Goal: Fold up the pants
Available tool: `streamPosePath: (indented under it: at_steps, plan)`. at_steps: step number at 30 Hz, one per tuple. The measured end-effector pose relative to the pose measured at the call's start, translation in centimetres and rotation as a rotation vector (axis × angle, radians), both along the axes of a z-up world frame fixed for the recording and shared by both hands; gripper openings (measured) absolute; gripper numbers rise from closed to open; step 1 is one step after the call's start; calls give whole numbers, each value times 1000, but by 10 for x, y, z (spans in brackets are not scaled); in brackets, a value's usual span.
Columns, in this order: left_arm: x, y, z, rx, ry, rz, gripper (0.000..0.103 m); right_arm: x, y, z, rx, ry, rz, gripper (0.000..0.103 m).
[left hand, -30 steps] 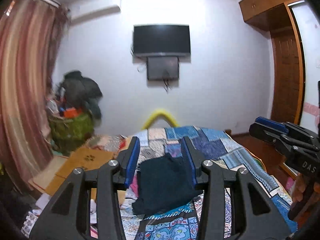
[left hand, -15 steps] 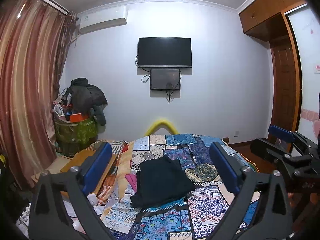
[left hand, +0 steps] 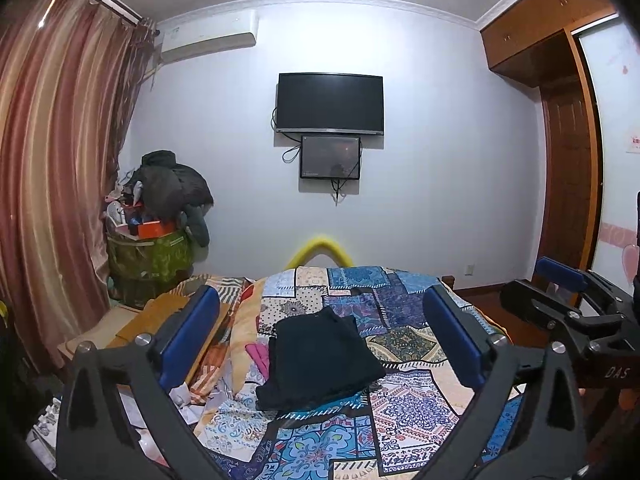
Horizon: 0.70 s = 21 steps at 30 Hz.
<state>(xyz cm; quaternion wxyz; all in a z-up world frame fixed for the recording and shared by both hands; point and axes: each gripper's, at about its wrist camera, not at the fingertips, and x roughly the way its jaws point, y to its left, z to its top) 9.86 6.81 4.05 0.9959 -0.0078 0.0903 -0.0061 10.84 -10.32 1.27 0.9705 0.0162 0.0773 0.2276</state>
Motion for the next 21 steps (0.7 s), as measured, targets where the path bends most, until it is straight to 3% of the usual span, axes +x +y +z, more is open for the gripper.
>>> streamPosePath:
  at_steps: [21]
  plan:
    - [14, 6, -16, -47, 64, 12, 103, 2, -3, -6, -1, 44, -16, 103]
